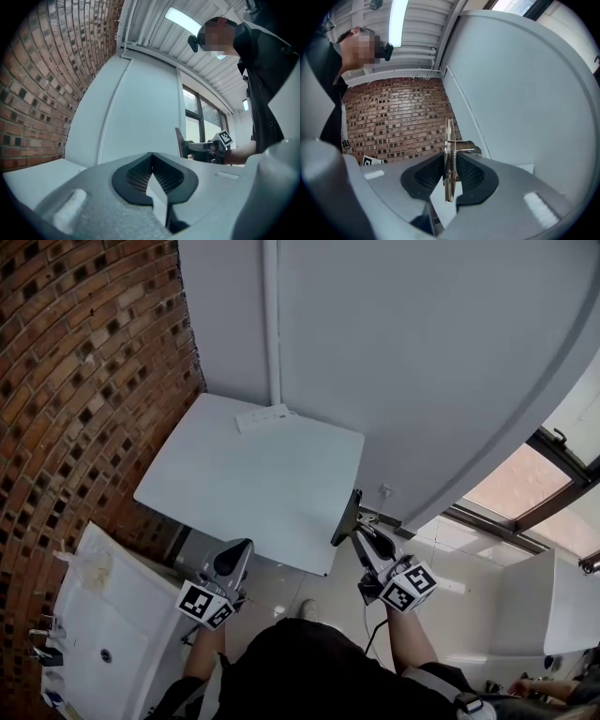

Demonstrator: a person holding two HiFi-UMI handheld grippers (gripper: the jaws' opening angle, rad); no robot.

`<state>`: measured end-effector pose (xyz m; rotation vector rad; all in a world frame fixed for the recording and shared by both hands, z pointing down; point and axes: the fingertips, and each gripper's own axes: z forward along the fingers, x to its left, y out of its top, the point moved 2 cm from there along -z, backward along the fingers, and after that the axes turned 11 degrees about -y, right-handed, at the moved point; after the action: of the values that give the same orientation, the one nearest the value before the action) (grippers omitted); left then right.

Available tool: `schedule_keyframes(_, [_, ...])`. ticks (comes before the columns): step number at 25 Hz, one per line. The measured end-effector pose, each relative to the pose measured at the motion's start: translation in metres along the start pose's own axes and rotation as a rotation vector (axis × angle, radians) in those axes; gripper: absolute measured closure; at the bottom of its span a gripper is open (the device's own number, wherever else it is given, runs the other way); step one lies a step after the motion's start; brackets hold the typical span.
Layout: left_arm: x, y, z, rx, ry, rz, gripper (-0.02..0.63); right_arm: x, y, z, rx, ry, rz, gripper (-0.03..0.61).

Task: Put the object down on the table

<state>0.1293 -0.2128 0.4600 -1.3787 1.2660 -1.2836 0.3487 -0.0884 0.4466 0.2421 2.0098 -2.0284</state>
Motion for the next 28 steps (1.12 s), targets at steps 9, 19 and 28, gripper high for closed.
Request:
schedule_keyframes(9, [0.006,0.001,0.061,0.014,0.008,0.034,0.612,-0.041,0.025,0.029,-0.039,0.084,0.008,0.488])
schedule_keyframes(19, [0.024,-0.001,0.089,0.045,-0.012,0.065,0.612,-0.055,0.016,0.068,0.003,0.121,0.041,0.488])
schedule_keyframes(28, [0.081,-0.001,0.086,0.05,0.007,0.056,0.612,-0.053,0.005,0.13,0.082,0.074,0.123,0.488])
